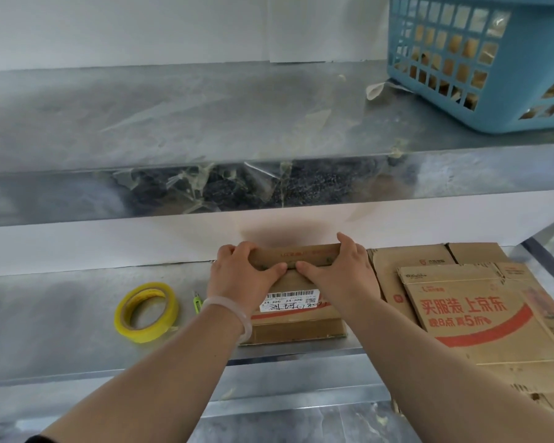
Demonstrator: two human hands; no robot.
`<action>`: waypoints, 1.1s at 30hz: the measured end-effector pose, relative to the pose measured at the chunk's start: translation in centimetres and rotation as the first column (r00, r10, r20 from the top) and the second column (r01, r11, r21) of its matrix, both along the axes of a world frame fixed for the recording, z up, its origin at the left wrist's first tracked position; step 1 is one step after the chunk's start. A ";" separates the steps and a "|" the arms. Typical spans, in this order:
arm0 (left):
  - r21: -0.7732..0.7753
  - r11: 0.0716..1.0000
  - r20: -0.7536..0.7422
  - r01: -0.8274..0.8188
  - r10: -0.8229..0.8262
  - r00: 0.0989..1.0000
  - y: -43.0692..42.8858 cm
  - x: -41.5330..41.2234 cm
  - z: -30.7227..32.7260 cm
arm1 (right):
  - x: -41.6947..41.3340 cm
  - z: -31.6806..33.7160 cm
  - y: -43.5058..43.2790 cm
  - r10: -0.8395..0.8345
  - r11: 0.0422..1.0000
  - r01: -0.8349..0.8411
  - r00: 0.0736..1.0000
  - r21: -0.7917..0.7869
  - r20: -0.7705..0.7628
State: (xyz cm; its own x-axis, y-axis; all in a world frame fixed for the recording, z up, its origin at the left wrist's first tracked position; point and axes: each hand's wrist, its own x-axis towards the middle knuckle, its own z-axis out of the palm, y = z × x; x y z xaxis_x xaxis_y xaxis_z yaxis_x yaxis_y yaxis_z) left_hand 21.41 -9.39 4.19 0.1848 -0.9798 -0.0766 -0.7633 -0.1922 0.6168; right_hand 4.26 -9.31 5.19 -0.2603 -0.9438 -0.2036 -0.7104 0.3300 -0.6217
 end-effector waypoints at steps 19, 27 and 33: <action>0.074 0.997 -0.694 -0.018 0.064 0.717 4.4 2.4 -0.6 | -3.5 -2.0 3.2 -0.031 0.999 0.020 0.846 0.027 0.532; -0.106 0.994 -0.661 -0.038 -0.042 0.749 6.5 3.0 -0.3 | -3.3 0.1 6.9 0.013 0.961 0.118 0.884 -0.251 0.468; -0.184 0.941 -0.156 0.283 -0.312 0.937 7.4 5.2 -1.7 | -2.5 2.0 7.9 0.263 0.811 -0.170 0.961 -0.560 0.088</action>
